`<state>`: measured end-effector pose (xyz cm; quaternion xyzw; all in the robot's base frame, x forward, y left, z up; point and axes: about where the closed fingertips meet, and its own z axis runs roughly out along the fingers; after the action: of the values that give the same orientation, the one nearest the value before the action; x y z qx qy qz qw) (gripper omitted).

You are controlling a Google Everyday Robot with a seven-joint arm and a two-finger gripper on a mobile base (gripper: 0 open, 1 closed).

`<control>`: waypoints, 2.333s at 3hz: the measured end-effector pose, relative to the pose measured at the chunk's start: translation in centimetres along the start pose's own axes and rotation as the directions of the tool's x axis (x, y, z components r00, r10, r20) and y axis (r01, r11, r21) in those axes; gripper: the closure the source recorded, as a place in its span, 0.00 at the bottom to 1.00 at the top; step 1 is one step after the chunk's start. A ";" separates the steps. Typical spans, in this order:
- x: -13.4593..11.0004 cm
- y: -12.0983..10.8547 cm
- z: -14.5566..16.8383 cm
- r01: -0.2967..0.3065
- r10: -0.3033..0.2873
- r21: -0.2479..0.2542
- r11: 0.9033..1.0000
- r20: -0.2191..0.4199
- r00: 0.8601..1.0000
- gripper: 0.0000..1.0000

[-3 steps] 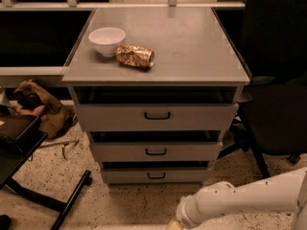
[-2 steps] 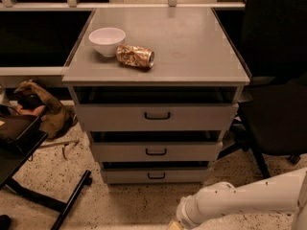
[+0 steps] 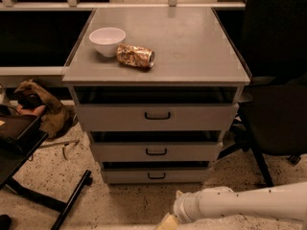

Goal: Open bottom drawer

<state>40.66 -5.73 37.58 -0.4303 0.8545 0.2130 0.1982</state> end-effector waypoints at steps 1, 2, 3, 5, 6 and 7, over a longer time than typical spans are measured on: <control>-2.6 -4.3 3.2 -0.033 0.021 0.065 0.997 0.180 0.983 0.00; -4.8 -8.9 6.9 -0.088 0.054 0.112 0.990 0.275 0.960 0.00; -4.8 -8.9 6.9 -0.088 0.054 0.112 0.990 0.275 0.960 0.00; -6.6 -12.3 14.0 -0.112 0.082 0.091 0.989 0.290 0.954 0.00; -7.9 -15.5 17.7 -0.106 0.068 0.121 0.987 0.282 0.957 0.00; -8.6 -16.2 18.2 -0.099 0.059 0.128 0.987 0.284 0.957 0.00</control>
Offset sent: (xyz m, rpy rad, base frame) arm 0.1653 0.0329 -0.0789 0.2119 -0.2598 -0.2333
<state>61.50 0.90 23.83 -0.3463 0.8474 0.2184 0.3382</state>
